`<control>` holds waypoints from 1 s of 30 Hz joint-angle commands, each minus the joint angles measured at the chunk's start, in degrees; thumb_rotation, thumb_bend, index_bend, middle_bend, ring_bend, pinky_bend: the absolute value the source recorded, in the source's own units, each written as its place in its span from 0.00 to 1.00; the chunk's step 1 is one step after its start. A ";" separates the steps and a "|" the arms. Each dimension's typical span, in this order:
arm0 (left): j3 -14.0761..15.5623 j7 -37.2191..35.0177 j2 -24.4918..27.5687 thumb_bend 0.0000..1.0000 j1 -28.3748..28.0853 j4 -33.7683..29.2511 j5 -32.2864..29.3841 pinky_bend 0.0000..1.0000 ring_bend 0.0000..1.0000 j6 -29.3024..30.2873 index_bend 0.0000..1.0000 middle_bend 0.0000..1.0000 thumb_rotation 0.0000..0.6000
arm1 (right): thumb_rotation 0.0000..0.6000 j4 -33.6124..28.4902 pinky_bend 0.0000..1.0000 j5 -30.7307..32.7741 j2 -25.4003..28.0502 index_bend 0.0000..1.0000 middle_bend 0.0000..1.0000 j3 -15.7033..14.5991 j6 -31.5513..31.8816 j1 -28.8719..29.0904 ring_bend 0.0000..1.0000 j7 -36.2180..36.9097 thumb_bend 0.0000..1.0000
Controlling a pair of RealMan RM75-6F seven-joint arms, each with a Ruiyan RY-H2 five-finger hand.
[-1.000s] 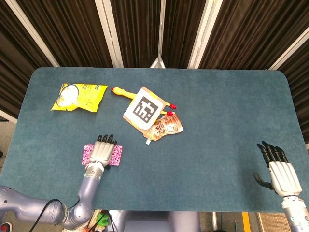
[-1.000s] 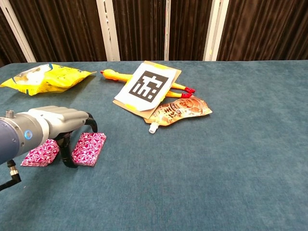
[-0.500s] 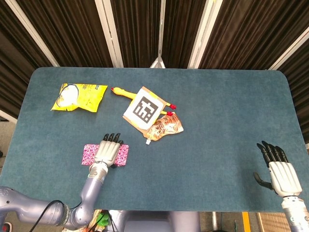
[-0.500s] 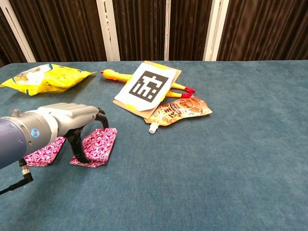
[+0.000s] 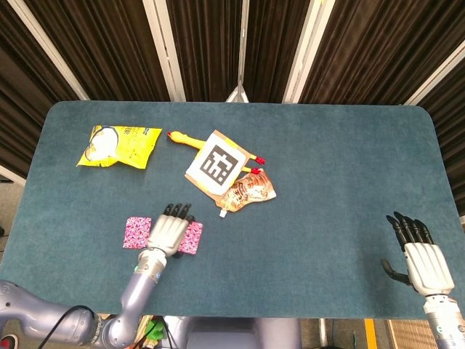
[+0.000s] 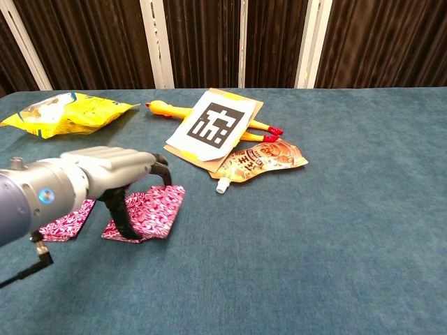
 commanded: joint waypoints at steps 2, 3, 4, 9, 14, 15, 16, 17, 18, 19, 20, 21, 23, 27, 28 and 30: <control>0.18 2.41 -3.04 0.43 -1.75 1.63 -0.27 0.00 0.00 -0.42 0.45 0.00 1.00 | 1.00 0.04 0.02 0.07 0.06 0.00 0.00 0.06 0.02 -0.02 0.00 0.15 0.36; -0.03 3.16 -3.95 0.43 -2.29 2.19 -0.56 0.00 0.00 -0.42 0.45 0.00 1.00 | 1.00 0.06 0.02 0.04 0.09 0.00 0.00 0.07 0.07 -0.02 0.00 0.21 0.36; -0.35 3.69 -4.77 0.43 -2.74 2.78 -0.86 0.00 0.00 -0.36 0.45 0.00 1.00 | 1.00 0.08 0.02 -0.02 0.08 0.00 0.00 0.06 0.10 -0.03 0.00 0.27 0.36; -2.25 4.81 -7.99 0.40 -4.38 4.89 -1.97 0.00 0.00 -0.35 0.38 0.00 1.00 | 1.00 0.24 0.02 -0.15 0.05 0.00 0.00 0.02 0.15 -0.06 0.00 0.44 0.36; -3.08 7.17 -9.75 0.28 -5.89 5.49 -3.24 0.00 0.00 0.42 0.15 0.00 1.00 | 1.00 0.28 0.02 0.01 0.11 0.00 0.00 0.11 0.19 -0.09 0.00 0.73 0.36; -3.27 7.40 -9.96 0.26 -6.00 5.42 -3.51 0.00 0.00 0.75 0.10 0.00 1.00 | 1.00 0.29 0.02 0.08 0.14 0.00 0.00 0.14 0.16 -0.09 0.00 0.88 0.36; -3.33 7.45 -10.00 0.25 -6.02 5.38 -3.62 0.00 0.00 0.85 0.07 0.00 1.00 | 1.00 0.28 0.02 0.10 0.15 0.00 0.00 0.14 0.14 -0.09 0.00 0.93 0.36; -3.56 7.54 -10.03 0.25 -6.02 5.15 -4.06 0.00 0.00 1.13 0.05 0.00 1.00 | 1.00 0.29 0.02 0.11 0.19 0.00 0.00 0.12 0.09 -0.09 0.00 0.97 0.36; -3.66 7.65 -9.94 0.25 -6.04 4.99 -4.19 0.00 0.00 1.31 0.04 0.00 1.00 | 1.00 0.30 0.02 0.06 0.21 0.00 0.00 0.10 0.09 -0.08 0.00 0.92 0.36; -3.67 7.79 -9.82 0.25 -6.07 4.84 -4.25 0.00 0.00 1.47 0.04 0.00 1.00 | 1.00 0.27 0.02 0.02 0.24 0.00 0.00 0.08 0.09 -0.09 0.00 0.90 0.36; -3.64 8.02 -9.54 0.25 -6.10 4.60 -4.26 0.00 0.00 1.70 0.04 0.00 1.00 | 1.00 0.24 0.02 -0.03 0.23 0.00 0.00 0.05 0.07 -0.08 0.00 0.84 0.36; -3.64 8.05 -9.31 0.25 -6.07 4.42 -4.25 0.00 0.00 1.85 0.03 0.00 1.00 | 1.00 0.23 0.02 -0.02 0.21 0.00 0.00 0.05 0.09 -0.08 0.00 0.79 0.36; -3.74 7.72 -8.53 0.25 -5.79 3.67 -4.19 0.00 0.00 2.20 0.03 0.00 1.00 | 1.00 0.19 0.02 0.09 0.20 0.00 0.00 0.08 0.09 -0.11 0.00 0.72 0.36; -3.09 6.29 -5.50 0.25 -4.53 0.81 -2.92 0.00 0.00 2.95 0.03 0.00 1.00 | 1.00 0.19 0.02 0.13 0.25 0.00 0.00 0.07 0.03 -0.10 0.00 0.69 0.36; -2.74 5.74 -4.69 0.25 -4.09 -0.01 -2.32 0.00 0.00 3.12 0.03 0.00 1.00 | 1.00 0.21 0.02 0.14 0.26 0.00 0.00 0.07 0.02 -0.09 0.00 0.69 0.36; -0.77 3.03 -1.18 0.25 -1.86 -3.55 0.78 0.00 0.00 4.22 0.03 0.00 1.00 | 1.00 0.34 0.02 0.24 0.27 0.00 0.00 0.06 -0.07 -0.10 0.00 0.77 0.36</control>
